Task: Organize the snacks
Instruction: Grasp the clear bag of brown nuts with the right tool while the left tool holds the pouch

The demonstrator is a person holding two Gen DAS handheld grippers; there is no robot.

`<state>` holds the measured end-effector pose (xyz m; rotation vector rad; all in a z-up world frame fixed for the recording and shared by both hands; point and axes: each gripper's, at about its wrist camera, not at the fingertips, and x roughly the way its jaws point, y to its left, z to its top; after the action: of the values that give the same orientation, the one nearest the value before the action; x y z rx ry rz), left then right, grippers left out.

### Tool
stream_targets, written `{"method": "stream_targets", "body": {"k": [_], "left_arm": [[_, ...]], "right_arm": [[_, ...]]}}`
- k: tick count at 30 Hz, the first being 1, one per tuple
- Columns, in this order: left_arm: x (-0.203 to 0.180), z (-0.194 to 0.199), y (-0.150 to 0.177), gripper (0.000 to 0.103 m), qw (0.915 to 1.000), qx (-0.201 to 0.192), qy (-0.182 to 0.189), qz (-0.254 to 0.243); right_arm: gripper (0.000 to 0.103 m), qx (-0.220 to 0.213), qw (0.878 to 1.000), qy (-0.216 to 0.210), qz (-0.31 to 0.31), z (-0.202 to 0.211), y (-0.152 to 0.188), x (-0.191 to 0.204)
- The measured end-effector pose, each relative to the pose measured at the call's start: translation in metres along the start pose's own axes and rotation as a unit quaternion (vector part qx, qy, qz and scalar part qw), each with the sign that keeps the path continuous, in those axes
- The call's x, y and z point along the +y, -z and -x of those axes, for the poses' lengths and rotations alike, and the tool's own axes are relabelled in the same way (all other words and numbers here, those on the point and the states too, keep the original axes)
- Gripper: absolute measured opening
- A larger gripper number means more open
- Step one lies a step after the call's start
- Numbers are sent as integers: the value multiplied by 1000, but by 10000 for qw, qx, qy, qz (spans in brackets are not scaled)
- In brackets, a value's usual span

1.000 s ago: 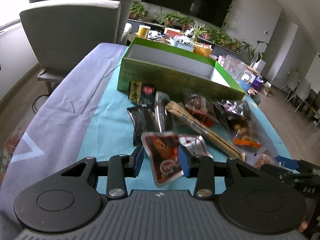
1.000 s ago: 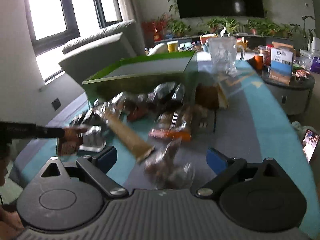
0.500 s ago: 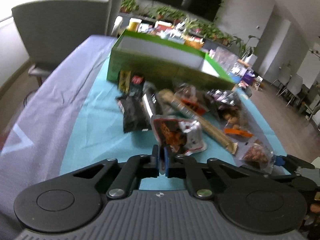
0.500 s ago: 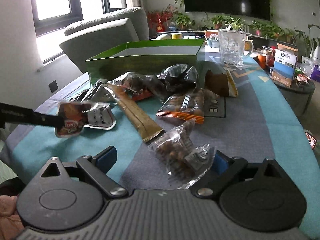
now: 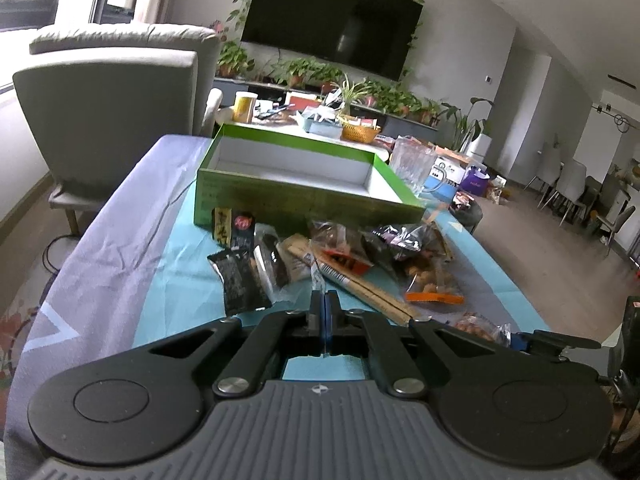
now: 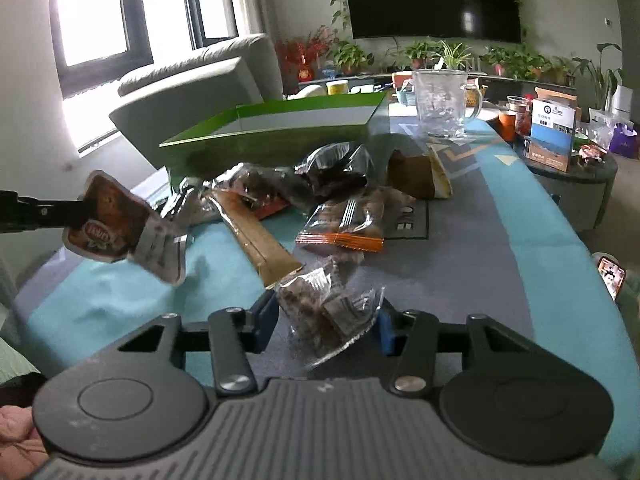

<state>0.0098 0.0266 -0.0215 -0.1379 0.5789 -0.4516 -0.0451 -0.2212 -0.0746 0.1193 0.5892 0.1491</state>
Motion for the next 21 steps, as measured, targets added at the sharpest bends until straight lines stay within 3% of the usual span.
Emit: {"method": "stream_targets", "body": {"k": [5,7,9,11,15,21], "left_arm": [[-4,4,-2,1,9999,-83,44,-52],[-5,4,-2,1,9999,-88,37,-47],[-5,4,-2,1,10000,-83,25,-33],[-4,3,-2,1,10000,-76,8,-7],[-3,1,-2,1,10000,-87,-21,26],[-3,3,-2,1,9999,-111,-18,32]], "right_arm": [[54,-26,9999,-25,134,2,0,4],[62,-7,9995,136,282,1,1,6],[81,-93,9979,507,388,2,2,5],[88,-243,9954,849,364,5,3,1],[89,-199,9957,907,53,15,3,-8],[89,-39,9974,607,373,28,16,10]]}}
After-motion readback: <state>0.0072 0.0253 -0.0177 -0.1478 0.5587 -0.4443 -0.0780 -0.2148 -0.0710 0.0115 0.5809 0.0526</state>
